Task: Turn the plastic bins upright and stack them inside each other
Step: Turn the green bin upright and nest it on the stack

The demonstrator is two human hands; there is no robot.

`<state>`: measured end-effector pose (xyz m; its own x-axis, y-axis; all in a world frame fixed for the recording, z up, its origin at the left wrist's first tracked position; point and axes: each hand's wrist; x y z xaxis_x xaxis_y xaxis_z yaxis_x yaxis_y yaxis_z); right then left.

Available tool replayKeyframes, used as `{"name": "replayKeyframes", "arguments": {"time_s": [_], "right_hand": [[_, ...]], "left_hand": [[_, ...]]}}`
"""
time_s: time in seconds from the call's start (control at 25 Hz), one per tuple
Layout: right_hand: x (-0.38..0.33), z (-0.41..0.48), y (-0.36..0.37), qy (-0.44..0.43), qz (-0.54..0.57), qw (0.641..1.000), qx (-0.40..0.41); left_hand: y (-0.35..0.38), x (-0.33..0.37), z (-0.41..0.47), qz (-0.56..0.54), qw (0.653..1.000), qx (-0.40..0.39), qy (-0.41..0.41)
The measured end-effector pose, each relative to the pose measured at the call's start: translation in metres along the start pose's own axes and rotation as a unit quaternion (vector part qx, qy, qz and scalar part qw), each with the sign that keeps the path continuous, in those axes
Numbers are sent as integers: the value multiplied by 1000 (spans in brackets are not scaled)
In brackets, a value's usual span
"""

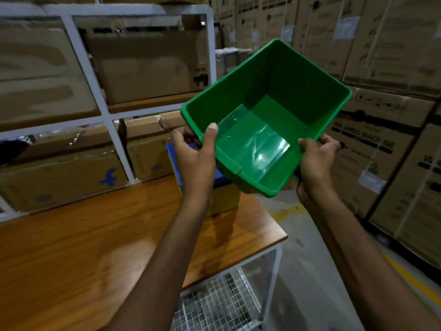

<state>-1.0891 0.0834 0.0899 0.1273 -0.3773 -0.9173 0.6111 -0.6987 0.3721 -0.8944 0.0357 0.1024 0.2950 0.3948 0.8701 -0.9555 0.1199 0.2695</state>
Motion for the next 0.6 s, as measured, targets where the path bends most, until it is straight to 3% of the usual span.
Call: {"name": "replayKeyframes", "arguments": {"time_s": [0.08,0.16,0.24,0.32,0.44,0.48,0.6], "right_hand": [[2,5,0,0,-47,999,-4],[-2,12,-6,-85,-175,980,50],[-15,17,-4,-235,-295,924,58],[-30,21,9,-363,-363,858,-21],[-48,30,28,-513,-484,705,-78],[-53,33,32,-545,-497,671,-81],[-61,47,33,-592,-460,655,-90]], "left_hand": [[5,3,11,9,999,10,31],[5,7,20,23,997,-2,69],[3,11,23,54,990,-45,120],[2,16,24,94,977,-89,171],[0,26,25,133,956,-134,224],[-2,30,26,145,950,-147,233],[-9,39,33,186,943,-160,226]]}}
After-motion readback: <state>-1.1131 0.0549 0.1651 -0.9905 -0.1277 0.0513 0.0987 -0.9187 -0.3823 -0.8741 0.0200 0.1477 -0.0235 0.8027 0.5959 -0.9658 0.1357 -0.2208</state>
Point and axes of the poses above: each hand's wrist, its own z-axis towards the middle knuckle, its own y-axis out of the palm, x = y × z, and after that the axes turned 5 degrees about -x, right-handed
